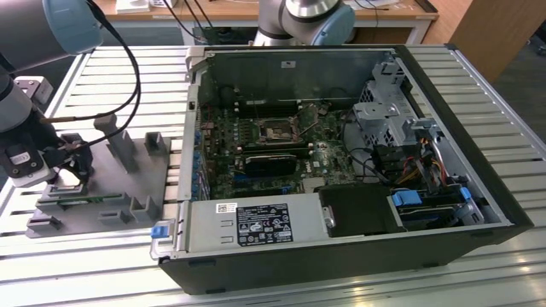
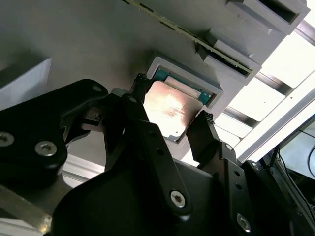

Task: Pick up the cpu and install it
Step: 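Pick up the cpu and move it towards the insertion slot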

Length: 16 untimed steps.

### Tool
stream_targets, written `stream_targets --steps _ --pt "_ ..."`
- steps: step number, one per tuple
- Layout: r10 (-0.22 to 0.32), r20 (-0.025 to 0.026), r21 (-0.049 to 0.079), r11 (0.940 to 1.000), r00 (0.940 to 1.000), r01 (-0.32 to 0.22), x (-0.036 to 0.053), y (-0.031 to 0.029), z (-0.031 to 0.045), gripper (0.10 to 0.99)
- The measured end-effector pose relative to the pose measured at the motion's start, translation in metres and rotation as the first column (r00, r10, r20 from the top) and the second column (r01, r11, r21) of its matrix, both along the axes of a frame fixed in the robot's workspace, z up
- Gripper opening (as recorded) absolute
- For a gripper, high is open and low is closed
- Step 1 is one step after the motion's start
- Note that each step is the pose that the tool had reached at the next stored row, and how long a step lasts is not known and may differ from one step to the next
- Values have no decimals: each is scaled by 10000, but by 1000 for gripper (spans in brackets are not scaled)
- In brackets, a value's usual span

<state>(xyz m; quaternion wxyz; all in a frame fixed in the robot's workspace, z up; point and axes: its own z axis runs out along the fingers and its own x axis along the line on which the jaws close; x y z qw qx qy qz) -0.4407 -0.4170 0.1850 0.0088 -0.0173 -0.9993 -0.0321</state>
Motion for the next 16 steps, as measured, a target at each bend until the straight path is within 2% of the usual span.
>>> stream_targets --steps 12,15,16 --pt "36 1 18 10000 10000 -36 -37 28 -10 612" --pt "37 -3 20 10000 10000 -37 -38 29 -10 596" --pt "38 -2 21 10000 10000 -38 -38 29 -12 541"
